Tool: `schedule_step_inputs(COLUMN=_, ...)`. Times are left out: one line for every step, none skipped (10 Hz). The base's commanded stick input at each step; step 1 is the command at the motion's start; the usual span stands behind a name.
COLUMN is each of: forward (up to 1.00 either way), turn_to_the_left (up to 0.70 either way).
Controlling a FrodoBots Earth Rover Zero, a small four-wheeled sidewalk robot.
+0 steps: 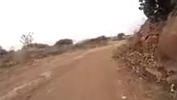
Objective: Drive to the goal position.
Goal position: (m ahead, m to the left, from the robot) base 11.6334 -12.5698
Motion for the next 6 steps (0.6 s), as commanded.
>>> schedule_step_inputs(forward=0.50, turn_to_the_left=0.00)
schedule_step_inputs(forward=0.50, turn_to_the_left=0.00)
schedule_step_inputs(forward=0.50, turn_to_the_left=0.00)
schedule_step_inputs(forward=0.50, turn_to_the_left=0.00)
schedule_step_inputs(forward=0.50, turn_to_the_left=0.00)
schedule_step_inputs(forward=0.50, turn_to_the_left=0.00)
